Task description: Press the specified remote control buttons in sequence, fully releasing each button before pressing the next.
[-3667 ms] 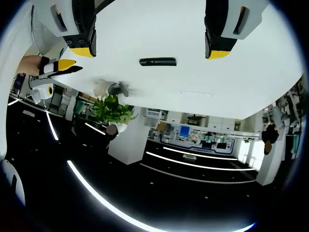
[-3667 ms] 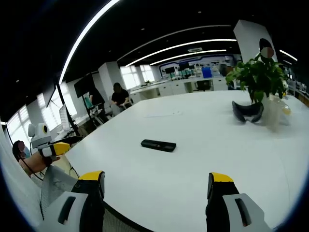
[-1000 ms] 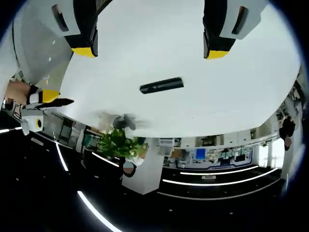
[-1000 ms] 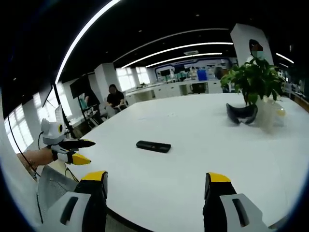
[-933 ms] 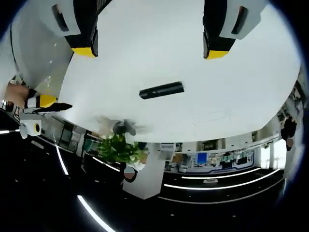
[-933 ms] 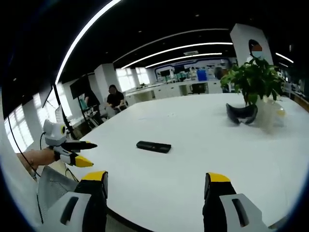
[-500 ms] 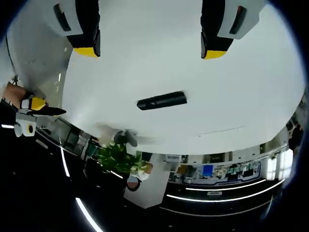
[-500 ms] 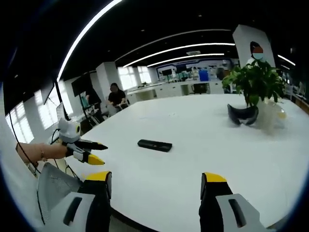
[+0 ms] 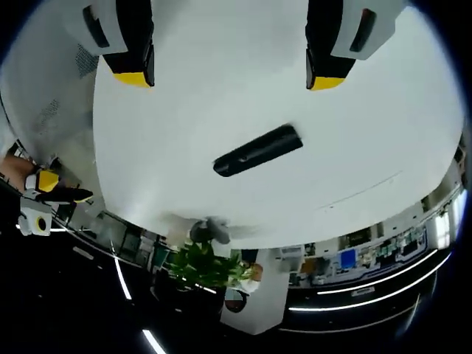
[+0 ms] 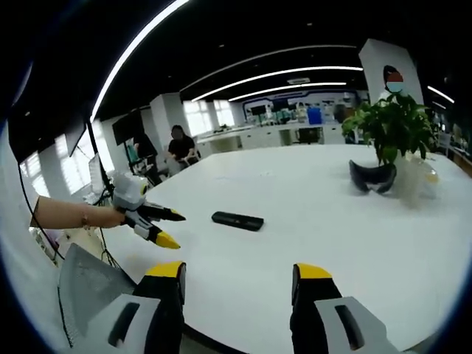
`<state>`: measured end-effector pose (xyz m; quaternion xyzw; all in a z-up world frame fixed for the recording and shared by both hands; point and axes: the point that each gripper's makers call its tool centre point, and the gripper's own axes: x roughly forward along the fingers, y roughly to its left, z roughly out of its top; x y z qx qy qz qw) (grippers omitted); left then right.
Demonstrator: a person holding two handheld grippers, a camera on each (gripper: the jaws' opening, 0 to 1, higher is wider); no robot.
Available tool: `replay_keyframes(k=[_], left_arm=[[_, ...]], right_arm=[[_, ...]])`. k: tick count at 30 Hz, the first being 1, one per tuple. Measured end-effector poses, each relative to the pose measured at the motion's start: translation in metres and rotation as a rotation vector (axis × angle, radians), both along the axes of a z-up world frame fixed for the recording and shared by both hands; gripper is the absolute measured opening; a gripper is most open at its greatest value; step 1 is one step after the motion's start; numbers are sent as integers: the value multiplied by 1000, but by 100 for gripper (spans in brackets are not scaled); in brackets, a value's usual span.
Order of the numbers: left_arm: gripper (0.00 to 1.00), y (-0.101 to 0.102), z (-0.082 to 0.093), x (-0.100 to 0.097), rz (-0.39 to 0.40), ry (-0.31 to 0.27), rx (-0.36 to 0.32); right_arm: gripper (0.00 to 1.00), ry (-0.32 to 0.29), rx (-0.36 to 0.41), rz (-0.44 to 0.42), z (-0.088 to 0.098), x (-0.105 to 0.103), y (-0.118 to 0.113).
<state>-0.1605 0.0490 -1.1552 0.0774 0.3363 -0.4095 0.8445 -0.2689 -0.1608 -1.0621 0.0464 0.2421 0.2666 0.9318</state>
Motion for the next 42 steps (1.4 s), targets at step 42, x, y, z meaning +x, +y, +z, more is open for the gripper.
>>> replay_keyframes(k=[42], left_arm=[[77,-36,-24,87,-631,-7,530]], right_arm=[[51,206,-223,-76,-50,1,-42]])
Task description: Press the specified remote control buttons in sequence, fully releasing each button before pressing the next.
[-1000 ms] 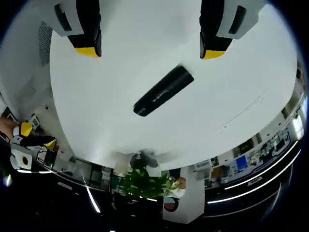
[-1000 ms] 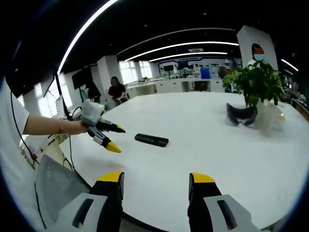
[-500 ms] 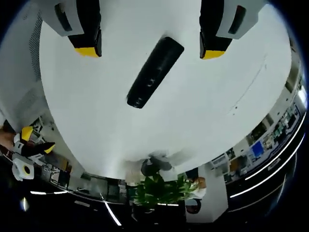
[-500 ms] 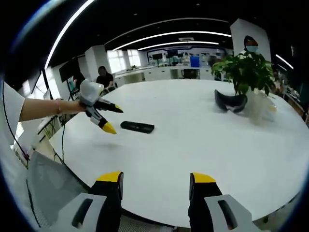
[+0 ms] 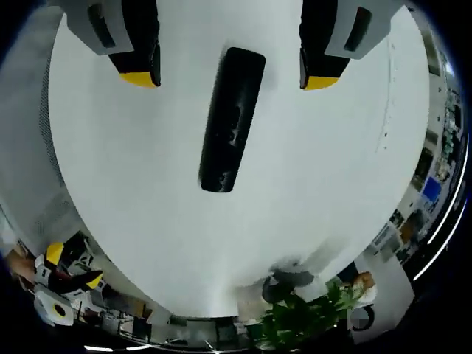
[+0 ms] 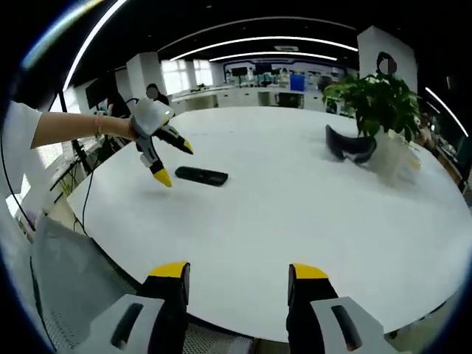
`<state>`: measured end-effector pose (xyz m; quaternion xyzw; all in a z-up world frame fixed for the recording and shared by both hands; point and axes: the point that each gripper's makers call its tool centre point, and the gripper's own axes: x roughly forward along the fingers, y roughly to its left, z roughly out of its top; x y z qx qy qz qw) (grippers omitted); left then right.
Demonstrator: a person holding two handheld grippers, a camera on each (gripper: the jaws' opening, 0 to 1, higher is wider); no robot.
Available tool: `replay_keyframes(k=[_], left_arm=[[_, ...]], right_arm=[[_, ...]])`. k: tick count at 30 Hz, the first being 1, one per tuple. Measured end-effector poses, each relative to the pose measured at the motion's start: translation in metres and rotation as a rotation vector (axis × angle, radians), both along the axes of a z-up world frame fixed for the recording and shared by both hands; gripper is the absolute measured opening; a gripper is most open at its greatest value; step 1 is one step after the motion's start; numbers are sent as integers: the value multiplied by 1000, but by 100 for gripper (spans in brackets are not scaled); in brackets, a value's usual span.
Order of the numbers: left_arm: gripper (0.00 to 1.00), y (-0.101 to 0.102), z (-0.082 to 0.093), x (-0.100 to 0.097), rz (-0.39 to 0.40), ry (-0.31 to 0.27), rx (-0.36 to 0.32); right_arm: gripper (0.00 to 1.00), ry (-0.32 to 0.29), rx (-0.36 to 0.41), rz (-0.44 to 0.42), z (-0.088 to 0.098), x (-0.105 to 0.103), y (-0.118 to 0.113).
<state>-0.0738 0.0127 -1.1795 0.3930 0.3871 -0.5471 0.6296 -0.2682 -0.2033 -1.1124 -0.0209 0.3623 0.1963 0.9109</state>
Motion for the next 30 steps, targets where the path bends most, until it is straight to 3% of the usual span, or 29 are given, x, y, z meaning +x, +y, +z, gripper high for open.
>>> replay_keyframes(k=[7,15,16,20,24,27,30], left_arm=[[71,-8,-5,6,-2,42,12],[52,-5,-19,1,-101,68,122],[50,-8,-19,0,-88,94,105],[46,-9,-19,0,-98,85,113],[27,-10,-18,-2,-100,72,121],[25,-10,-17,-4,-66,55,127],[24,-10,-16,-9,-87,14,137]], right_arm=[[48,6,-14,20,-2,2,2],[44,13,-7,38,-5,4,5],[43,13,-4,40,-6,4,5],[40,7,13,42,-7,4,6],[38,18,28,55,-10,6,8],[35,19,19,70,-11,9,9],[35,49,45,85,-17,11,15]])
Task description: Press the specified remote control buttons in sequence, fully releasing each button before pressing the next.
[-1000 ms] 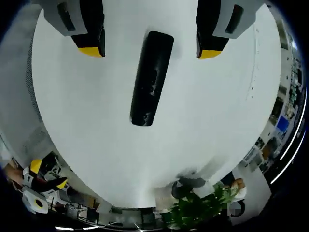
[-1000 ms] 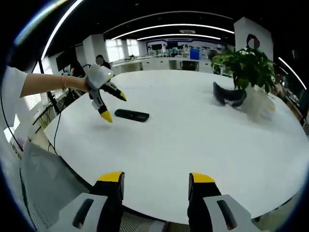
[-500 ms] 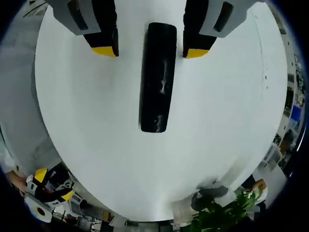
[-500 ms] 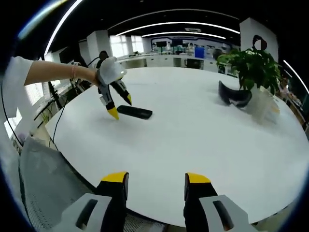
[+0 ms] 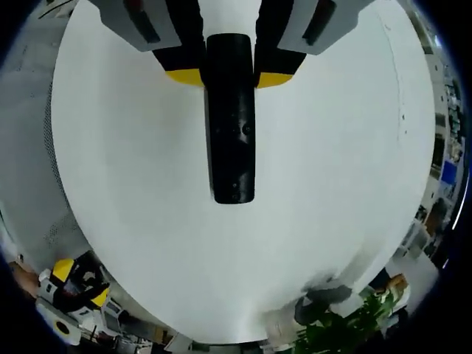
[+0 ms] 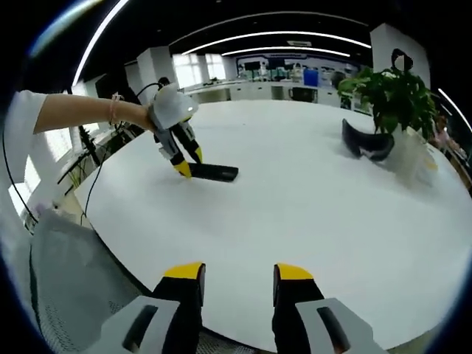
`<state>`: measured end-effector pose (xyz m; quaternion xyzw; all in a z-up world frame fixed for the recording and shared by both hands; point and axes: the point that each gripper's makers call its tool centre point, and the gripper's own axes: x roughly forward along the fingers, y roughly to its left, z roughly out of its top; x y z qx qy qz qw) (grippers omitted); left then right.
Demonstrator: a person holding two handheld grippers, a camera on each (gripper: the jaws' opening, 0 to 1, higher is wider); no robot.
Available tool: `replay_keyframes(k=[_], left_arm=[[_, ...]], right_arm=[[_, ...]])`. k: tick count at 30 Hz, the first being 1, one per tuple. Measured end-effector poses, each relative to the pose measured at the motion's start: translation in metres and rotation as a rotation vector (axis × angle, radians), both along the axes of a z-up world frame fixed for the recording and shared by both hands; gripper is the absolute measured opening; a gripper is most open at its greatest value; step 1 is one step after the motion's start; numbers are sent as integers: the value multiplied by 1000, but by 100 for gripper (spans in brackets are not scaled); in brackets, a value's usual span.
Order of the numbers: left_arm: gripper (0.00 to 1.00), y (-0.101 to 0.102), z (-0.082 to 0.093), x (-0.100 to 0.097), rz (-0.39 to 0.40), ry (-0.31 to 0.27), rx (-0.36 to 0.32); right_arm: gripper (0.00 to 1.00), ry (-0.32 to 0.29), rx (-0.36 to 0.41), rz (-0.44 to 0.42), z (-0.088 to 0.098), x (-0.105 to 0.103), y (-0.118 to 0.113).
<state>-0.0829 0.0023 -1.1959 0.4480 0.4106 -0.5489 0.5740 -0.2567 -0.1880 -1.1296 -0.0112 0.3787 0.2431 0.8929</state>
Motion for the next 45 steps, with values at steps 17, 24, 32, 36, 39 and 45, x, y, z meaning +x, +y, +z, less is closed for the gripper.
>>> replay_keyframes(k=[17,24,32,36,39,45], left_arm=[[24,5,1,-35,73,33,-34],[24,6,1,-54,71,40,-49],[24,7,1,-76,61,43,-56],[24,7,1,-82,83,27,-59],[24,7,1,-87,82,23,-60],[24,7,1,-99,90,35,-71]], right_arm=[[34,11,-18,115,0,3,24],[34,10,-22,149,1,1,34],[33,5,-30,181,0,-1,39],[33,7,-31,191,-1,-4,41],[33,2,-29,198,0,-5,44],[32,7,-31,223,-1,-6,49]])
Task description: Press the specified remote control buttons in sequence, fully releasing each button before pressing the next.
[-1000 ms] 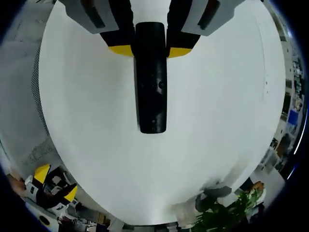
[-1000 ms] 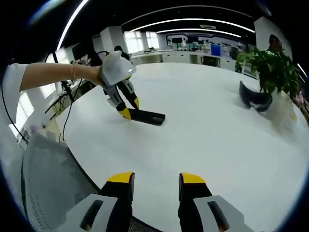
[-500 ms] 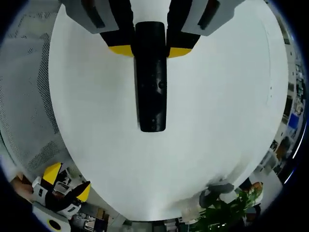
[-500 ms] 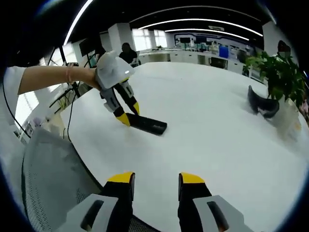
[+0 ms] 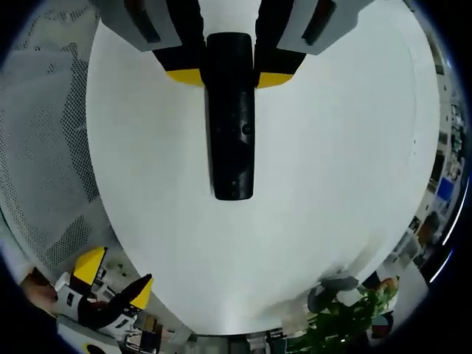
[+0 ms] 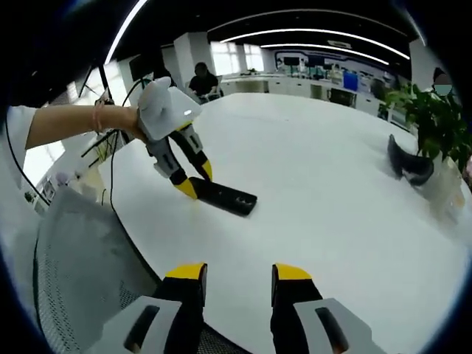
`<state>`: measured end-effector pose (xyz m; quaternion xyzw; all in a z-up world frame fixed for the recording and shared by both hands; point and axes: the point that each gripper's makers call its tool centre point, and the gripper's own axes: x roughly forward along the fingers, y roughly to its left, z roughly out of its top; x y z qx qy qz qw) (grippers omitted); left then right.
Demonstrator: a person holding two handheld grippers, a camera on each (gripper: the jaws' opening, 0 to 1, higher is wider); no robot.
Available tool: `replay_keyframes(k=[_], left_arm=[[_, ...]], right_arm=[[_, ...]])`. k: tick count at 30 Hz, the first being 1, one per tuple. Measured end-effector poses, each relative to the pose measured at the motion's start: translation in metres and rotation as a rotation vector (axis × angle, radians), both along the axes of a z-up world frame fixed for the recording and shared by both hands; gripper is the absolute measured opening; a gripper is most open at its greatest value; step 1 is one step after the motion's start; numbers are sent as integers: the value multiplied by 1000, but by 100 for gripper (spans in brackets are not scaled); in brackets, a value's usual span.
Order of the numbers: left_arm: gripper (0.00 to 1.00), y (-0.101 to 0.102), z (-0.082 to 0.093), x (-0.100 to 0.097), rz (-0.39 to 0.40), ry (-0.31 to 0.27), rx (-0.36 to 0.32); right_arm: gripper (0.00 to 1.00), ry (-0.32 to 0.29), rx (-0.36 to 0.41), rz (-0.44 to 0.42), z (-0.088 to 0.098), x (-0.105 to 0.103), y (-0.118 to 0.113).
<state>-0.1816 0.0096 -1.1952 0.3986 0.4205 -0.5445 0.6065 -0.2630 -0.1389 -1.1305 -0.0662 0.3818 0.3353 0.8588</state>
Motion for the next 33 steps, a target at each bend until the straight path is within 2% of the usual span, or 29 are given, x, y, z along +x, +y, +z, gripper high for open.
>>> replay_keyframes(k=[9,18,33], left_arm=[[24,-1,0,-23,0,12,-24],[24,-1,0,-48,-25,14,-10],[24,0,1,-83,-18,16,-51]], right_arm=[[32,1,-8,35,0,0,7],[31,3,-34,78,-4,-3,9],[28,4,-51,138,-6,-6,17]])
